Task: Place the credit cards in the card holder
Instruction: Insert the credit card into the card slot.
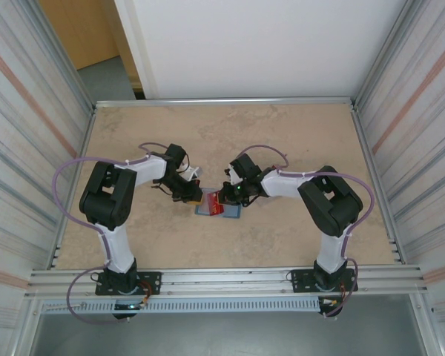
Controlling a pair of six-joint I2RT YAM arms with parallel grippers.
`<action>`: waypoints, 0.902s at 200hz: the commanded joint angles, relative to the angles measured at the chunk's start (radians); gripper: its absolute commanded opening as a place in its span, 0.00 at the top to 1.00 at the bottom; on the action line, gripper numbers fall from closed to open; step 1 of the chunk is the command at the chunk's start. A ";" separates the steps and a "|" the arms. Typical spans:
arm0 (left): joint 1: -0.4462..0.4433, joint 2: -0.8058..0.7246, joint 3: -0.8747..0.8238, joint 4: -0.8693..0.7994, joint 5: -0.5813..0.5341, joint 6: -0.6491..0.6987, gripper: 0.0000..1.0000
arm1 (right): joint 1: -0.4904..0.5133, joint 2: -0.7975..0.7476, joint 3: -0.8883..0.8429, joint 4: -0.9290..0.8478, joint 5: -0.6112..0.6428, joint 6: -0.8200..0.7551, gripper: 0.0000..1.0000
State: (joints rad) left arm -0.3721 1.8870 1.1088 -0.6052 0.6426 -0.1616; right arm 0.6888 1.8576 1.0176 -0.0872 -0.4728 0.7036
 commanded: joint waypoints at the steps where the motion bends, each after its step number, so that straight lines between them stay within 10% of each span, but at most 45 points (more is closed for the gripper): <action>1: 0.002 0.012 0.003 -0.017 -0.031 0.004 1.00 | -0.020 -0.008 -0.055 0.067 0.019 0.057 0.97; 117: 0.000 0.011 -0.007 -0.007 -0.019 -0.006 1.00 | -0.004 -0.008 -0.150 0.231 0.084 0.183 1.00; 180: 0.001 0.004 0.001 -0.016 -0.020 -0.009 1.00 | 0.032 -0.011 -0.042 -0.006 0.131 0.079 0.80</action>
State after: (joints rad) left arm -0.3721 1.8870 1.1088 -0.6029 0.6430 -0.1619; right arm 0.7055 1.8397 0.9215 0.0982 -0.4187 0.8490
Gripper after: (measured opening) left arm 0.051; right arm 0.180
